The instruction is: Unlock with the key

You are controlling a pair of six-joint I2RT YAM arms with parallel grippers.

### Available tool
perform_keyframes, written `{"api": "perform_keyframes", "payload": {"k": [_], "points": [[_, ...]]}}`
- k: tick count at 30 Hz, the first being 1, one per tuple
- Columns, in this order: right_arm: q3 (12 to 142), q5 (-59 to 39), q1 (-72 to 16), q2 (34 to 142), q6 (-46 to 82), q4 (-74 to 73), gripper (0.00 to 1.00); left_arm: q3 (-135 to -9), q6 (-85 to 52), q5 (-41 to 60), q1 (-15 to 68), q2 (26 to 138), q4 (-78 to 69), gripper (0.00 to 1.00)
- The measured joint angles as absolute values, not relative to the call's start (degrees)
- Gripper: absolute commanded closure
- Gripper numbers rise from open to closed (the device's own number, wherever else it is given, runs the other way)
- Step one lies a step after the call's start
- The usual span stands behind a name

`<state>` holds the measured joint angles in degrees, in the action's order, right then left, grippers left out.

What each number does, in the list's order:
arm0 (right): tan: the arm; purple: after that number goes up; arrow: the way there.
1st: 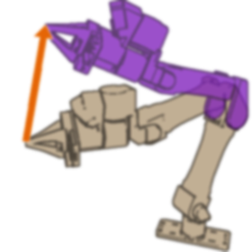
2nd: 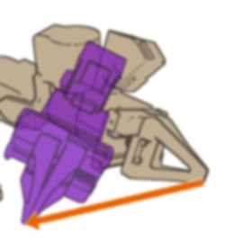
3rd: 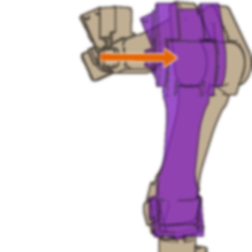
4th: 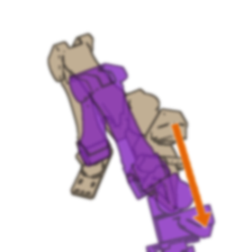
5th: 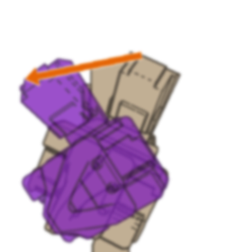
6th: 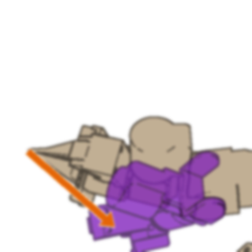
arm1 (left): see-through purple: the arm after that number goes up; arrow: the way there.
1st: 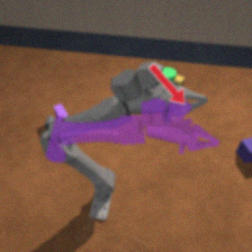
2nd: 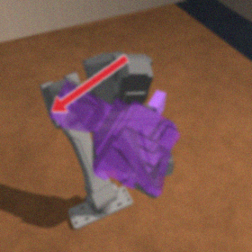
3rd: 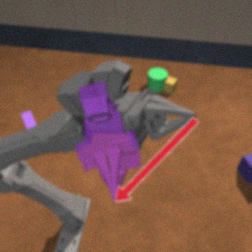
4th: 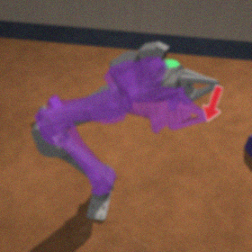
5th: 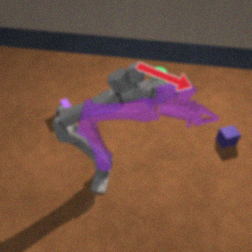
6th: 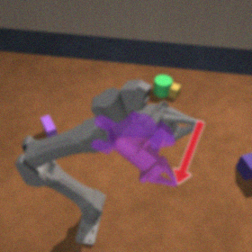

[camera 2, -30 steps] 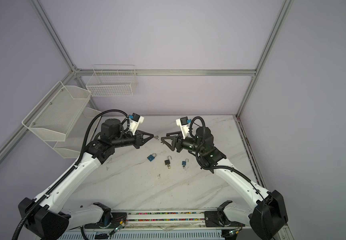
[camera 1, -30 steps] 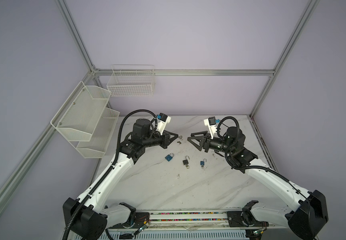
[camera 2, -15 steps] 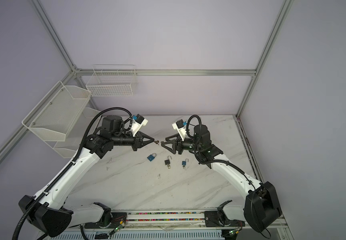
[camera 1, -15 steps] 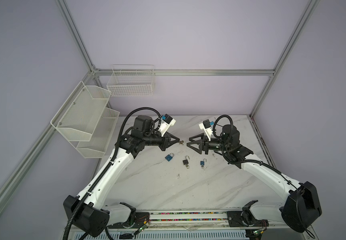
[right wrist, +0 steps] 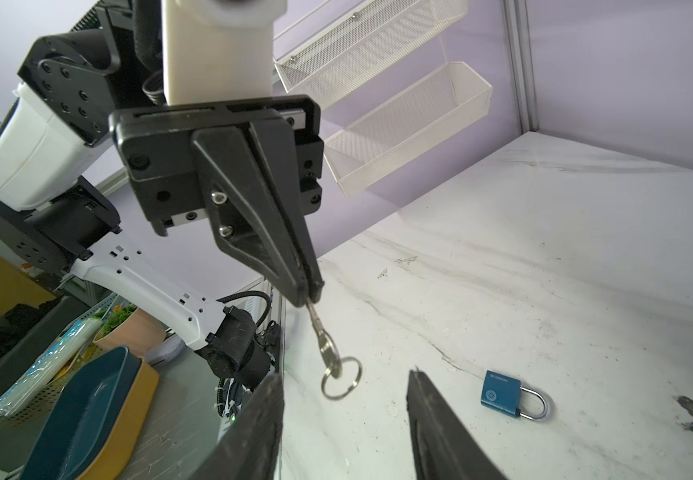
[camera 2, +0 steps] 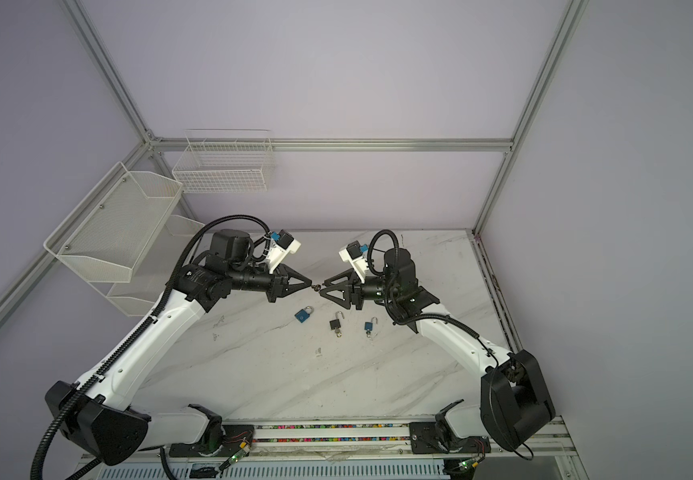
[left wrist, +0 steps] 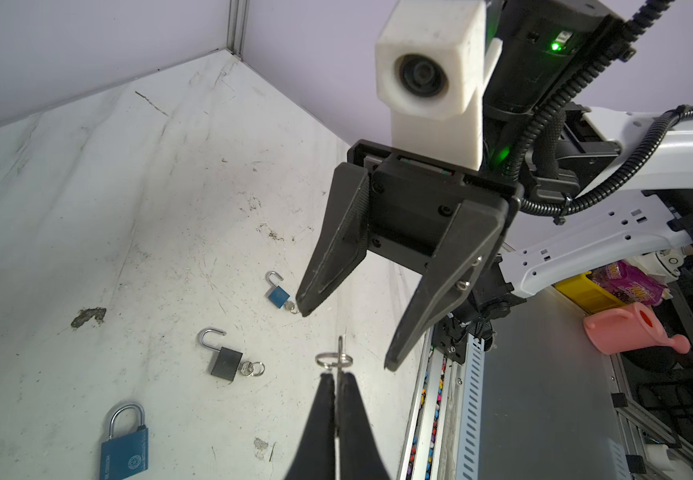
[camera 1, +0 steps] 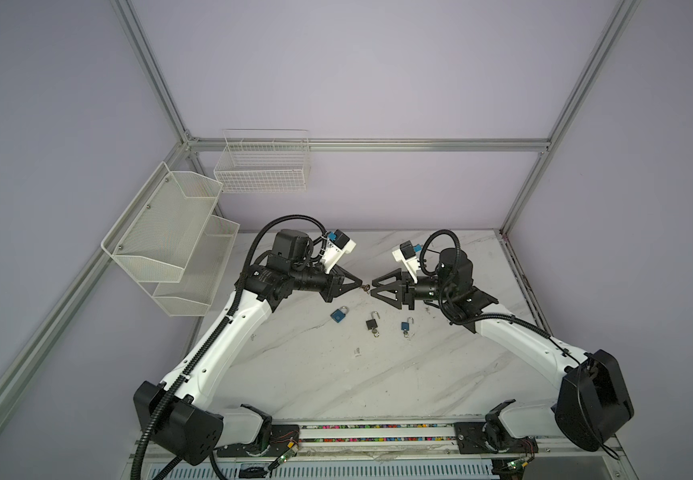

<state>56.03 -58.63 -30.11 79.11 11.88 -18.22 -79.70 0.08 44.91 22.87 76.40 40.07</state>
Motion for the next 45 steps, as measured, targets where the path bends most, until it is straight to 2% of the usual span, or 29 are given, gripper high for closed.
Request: {"api": "perform_keyframes", "payload": {"k": [17, 45], "points": [[57.6, -60.6, -31.2, 82.1, 11.7, -18.7, 0.64, -81.2, 0.3, 46.1, 22.9, 77.6, 40.3, 1.0], [57.8, -60.6, -31.2, 82.1, 11.7, -21.3, 0.74, -81.2, 0.3, 47.1, 22.9, 77.6, 40.4, 1.0]]}}
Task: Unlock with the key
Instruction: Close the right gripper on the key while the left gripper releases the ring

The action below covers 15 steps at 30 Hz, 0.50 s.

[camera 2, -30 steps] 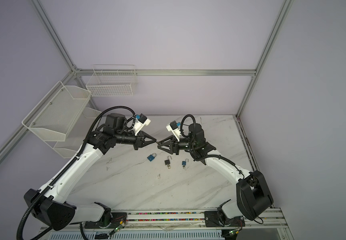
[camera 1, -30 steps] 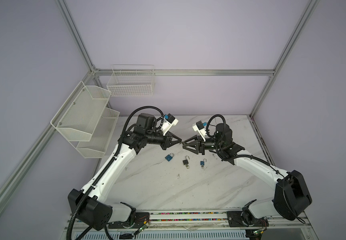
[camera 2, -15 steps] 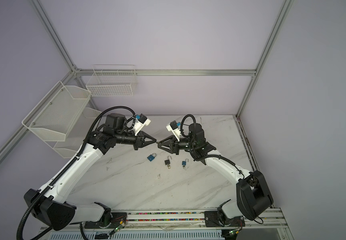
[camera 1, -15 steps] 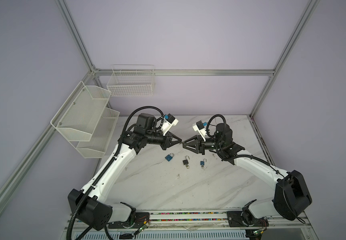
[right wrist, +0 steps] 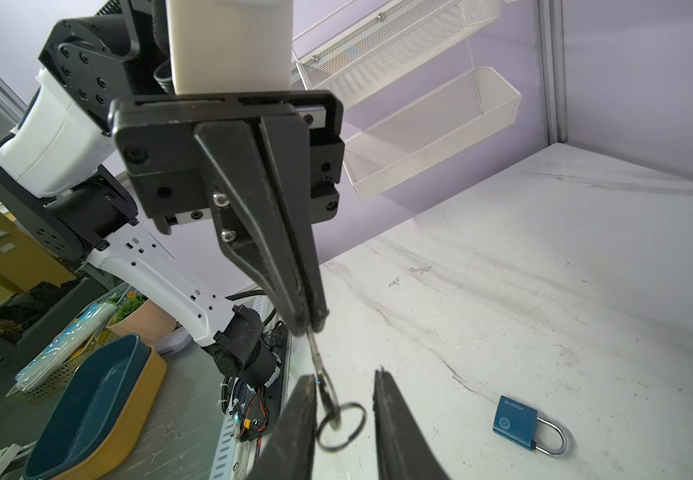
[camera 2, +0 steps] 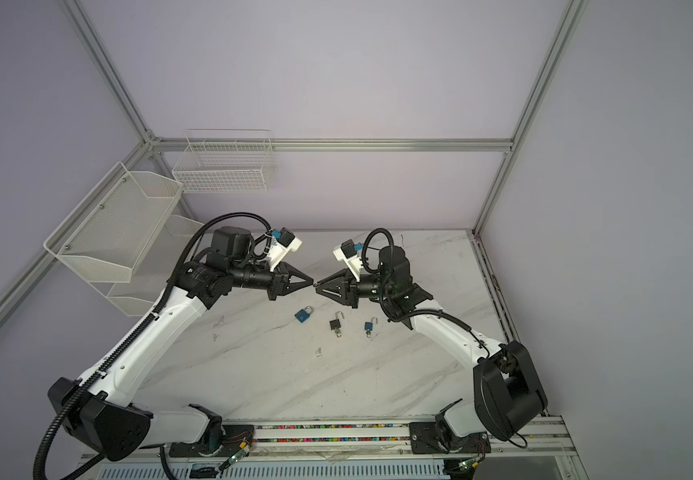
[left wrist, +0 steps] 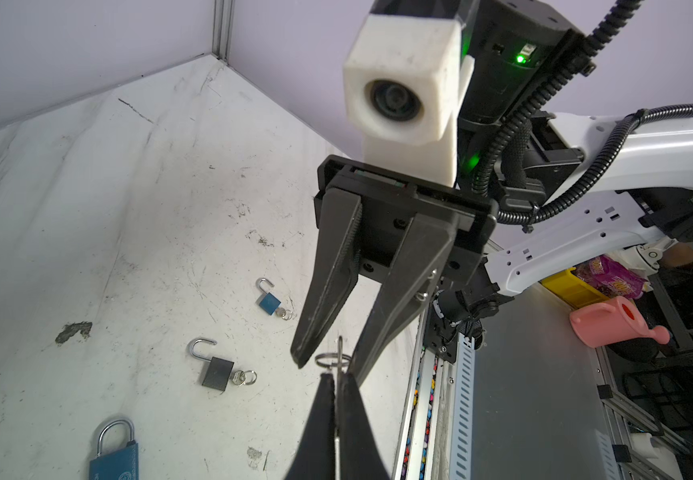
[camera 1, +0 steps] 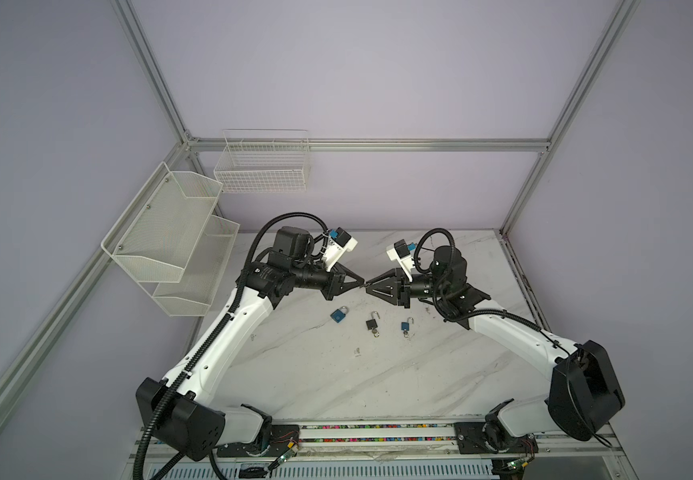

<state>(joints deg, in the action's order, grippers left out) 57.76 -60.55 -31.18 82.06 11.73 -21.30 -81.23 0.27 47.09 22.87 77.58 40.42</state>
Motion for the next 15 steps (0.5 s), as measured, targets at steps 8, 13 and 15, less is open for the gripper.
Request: {"api": "perform_keyframes", "payload": {"k": [8, 13, 15], "points": [[57.8, -61.0, -31.2, 82.1, 11.9, -21.6, 0.81, -81.2, 0.3, 47.2, 22.9, 77.7, 40.4, 1.0], [57.8, -61.6, -31.2, 82.1, 12.0, -21.6, 0.88, -81.2, 0.4, 47.2, 22.9, 77.8, 40.8, 1.0], [57.8, -62.0, -31.2, 82.1, 11.9, -21.6, 0.92, -81.3, 0.7, 47.2, 22.9, 77.8, 41.1, 1.0]]}}
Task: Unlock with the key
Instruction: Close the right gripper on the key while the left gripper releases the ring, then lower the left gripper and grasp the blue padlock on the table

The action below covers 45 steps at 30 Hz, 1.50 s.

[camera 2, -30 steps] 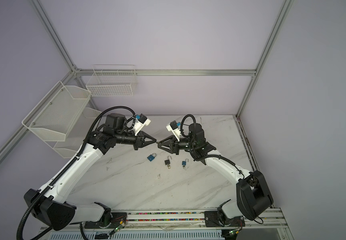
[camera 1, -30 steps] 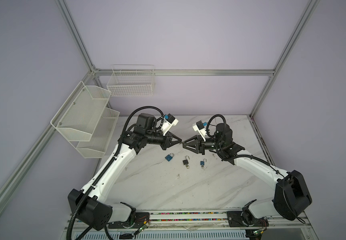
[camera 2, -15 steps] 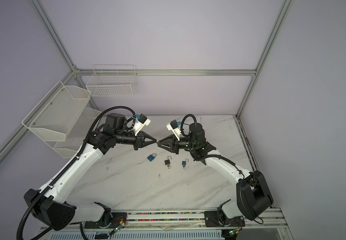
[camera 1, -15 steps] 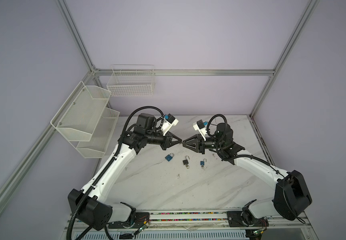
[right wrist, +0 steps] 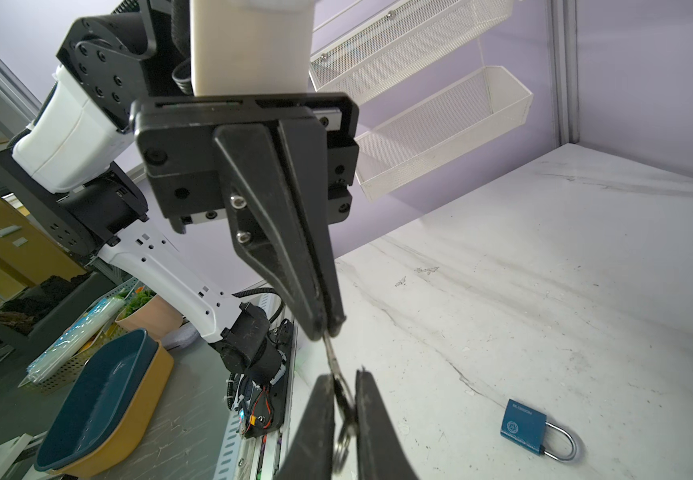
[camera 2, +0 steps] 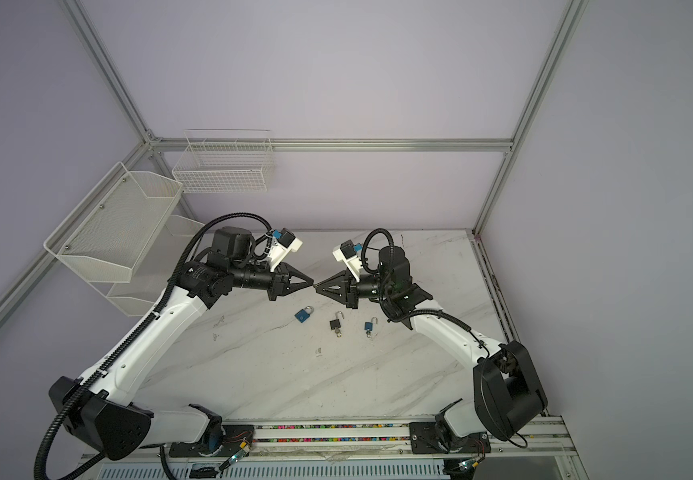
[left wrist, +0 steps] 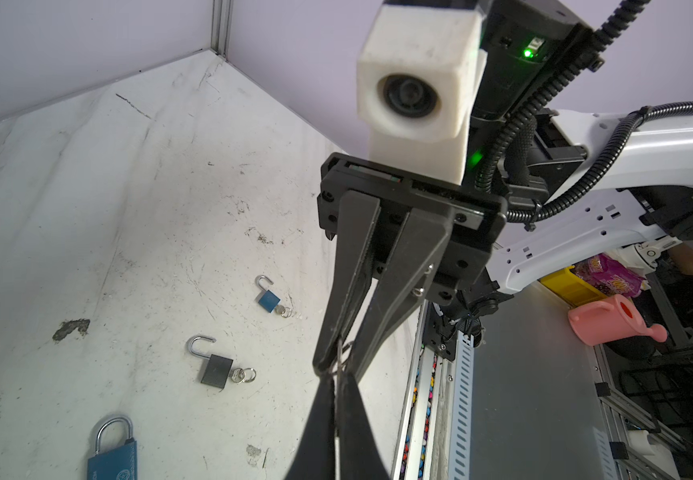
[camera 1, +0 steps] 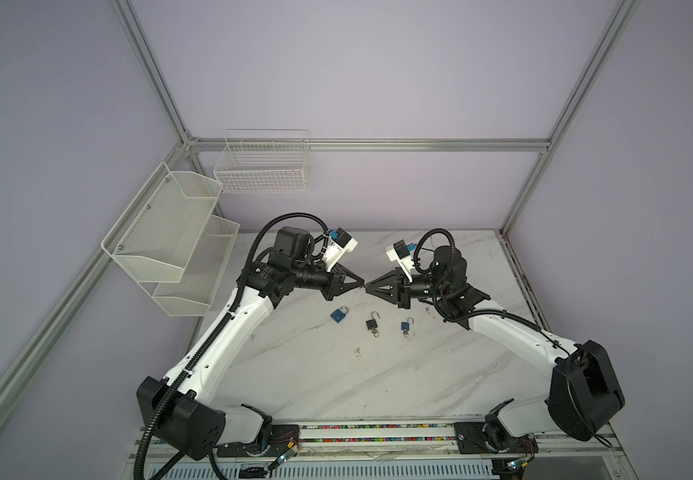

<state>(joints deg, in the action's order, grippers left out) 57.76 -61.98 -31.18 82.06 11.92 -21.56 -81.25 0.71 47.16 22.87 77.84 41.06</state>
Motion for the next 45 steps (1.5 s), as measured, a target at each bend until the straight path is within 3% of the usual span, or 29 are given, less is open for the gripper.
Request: {"api": "perform_keyframes", "payload": {"k": [5, 10, 13, 15, 20, 24, 33, 45], "points": [[57.8, -62.4, -31.2, 82.0, 11.7, -21.6, 1.0, -81.9, 0.9, 47.1, 22.8, 78.0, 42.0, 1.0], [57.8, -62.3, -31.2, 81.6, 11.7, -21.5, 1.0, -82.5, 1.1, 47.2, 22.8, 78.1, 42.4, 1.0], [57.8, -61.7, -31.2, 81.3, 11.7, -21.3, 1.0, -82.8, 1.1, 47.1, 22.8, 78.1, 42.6, 0.87], [57.8, -61.1, -31.2, 81.1, 11.7, -20.9, 1.0, -82.9, 1.1, 46.7, 22.8, 78.1, 42.5, 0.66], [57.7, -58.3, -31.2, 80.7, 12.9, -19.9, 1.0, -83.1, -0.4, 44.9, 22.8, 78.0, 42.2, 0.48], [56.5, -53.3, -31.2, 79.0, 15.0, -18.0, 1.0, -81.3, -4.0, 42.9, 22.8, 75.8, 37.0, 0.46], [48.6, -39.5, -31.2, 74.9, 24.3, -17.3, 1.0, -62.7, -17.6, 30.0, 22.6, 65.3, 20.8, 0.42], [40.4, -28.1, -36.2, 76.8, 36.2, -19.9, 1.0, -55.5, -31.9, 11.7, 22.9, 77.0, 16.7, 0.37]]}}
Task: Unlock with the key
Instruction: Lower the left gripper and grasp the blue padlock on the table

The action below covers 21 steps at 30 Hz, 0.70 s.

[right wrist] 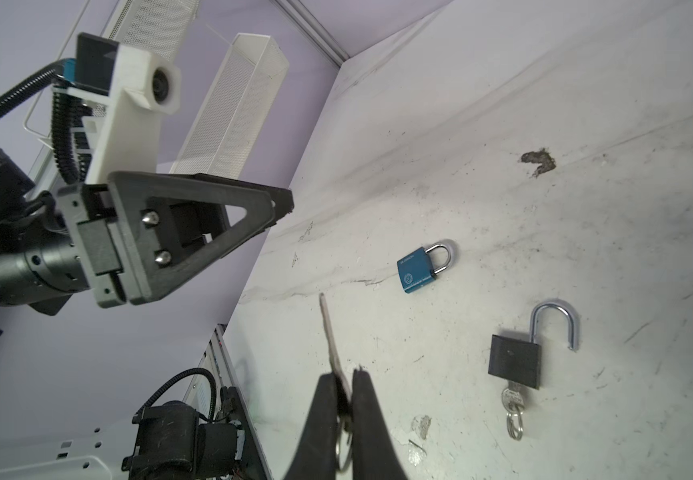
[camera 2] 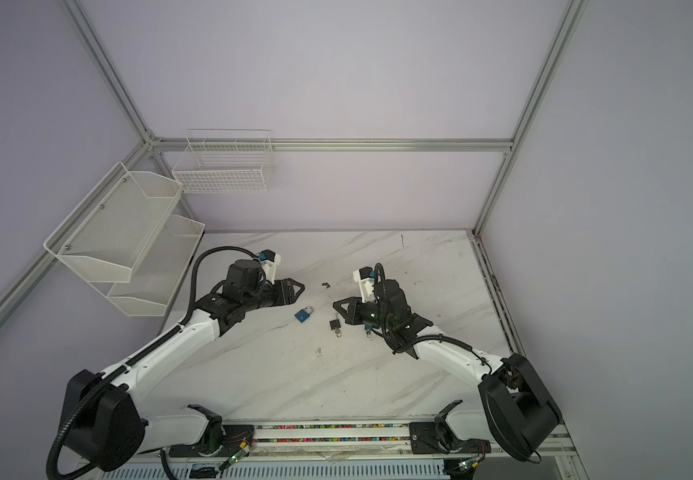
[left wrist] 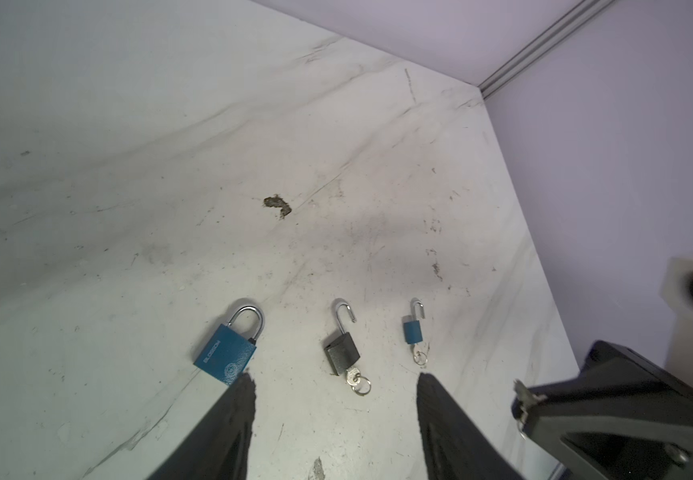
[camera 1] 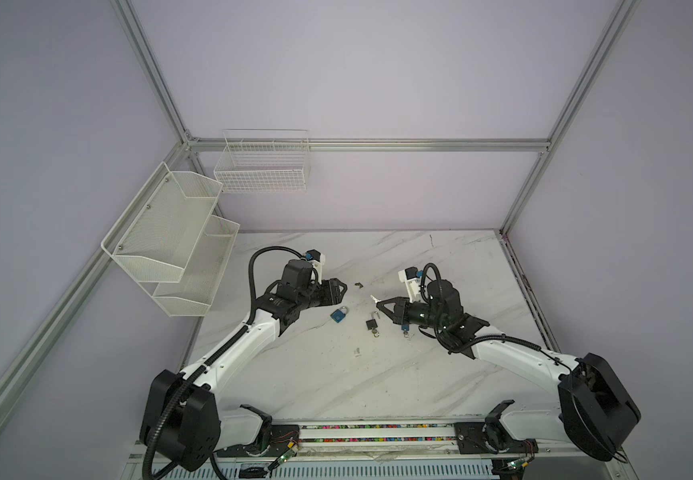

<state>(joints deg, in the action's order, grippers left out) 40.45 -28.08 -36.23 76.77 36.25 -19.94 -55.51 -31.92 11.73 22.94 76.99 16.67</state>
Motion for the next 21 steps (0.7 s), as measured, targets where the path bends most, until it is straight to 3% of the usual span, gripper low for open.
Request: {"api": "perform_keyframes", "payload": {"k": [10, 21], "points": [[37.7, -26.6, -37.1, 79.3, 40.0, -24.0, 1.0, -55.7, -32.3, 3.9, 25.2, 95.1, 16.5, 0.37], [38.0, -26.7, -37.1, 81.4, 39.8, -24.8, 1.0, -61.1, -30.8, -1.0, 27.4, 103.0, 18.9, 0.36]]}}
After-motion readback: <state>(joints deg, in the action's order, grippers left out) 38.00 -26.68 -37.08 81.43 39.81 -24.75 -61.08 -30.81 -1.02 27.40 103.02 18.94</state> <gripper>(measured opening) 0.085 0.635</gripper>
